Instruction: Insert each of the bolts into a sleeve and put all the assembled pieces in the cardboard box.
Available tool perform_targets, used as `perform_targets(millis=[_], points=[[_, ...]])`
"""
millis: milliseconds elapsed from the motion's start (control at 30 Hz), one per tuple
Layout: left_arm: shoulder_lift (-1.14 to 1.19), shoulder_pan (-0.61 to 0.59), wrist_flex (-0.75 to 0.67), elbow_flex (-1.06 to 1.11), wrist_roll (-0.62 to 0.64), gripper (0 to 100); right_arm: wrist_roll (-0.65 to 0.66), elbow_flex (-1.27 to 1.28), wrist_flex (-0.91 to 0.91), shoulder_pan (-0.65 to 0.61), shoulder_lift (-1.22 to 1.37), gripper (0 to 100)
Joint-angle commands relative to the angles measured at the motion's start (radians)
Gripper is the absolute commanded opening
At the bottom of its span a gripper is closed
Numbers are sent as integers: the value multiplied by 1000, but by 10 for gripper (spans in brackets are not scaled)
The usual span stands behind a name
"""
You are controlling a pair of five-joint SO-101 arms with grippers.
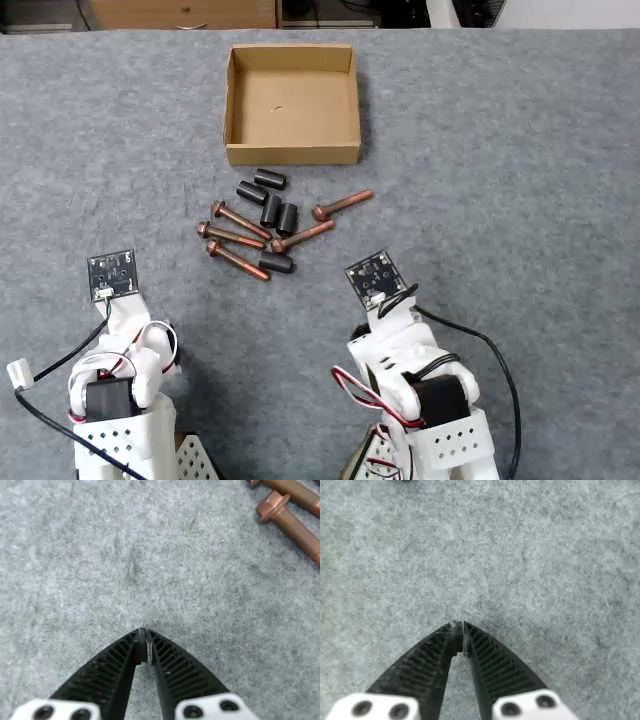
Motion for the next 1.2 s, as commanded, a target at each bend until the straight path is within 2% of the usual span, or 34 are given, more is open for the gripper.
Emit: perform_targets(millis=[0, 1167], points=[[-4, -8, 3, 12, 8, 18, -3, 2, 6, 13, -96, 2], [-4, -8, 3, 12, 8, 18, -3, -27, 5, 13, -96, 2]])
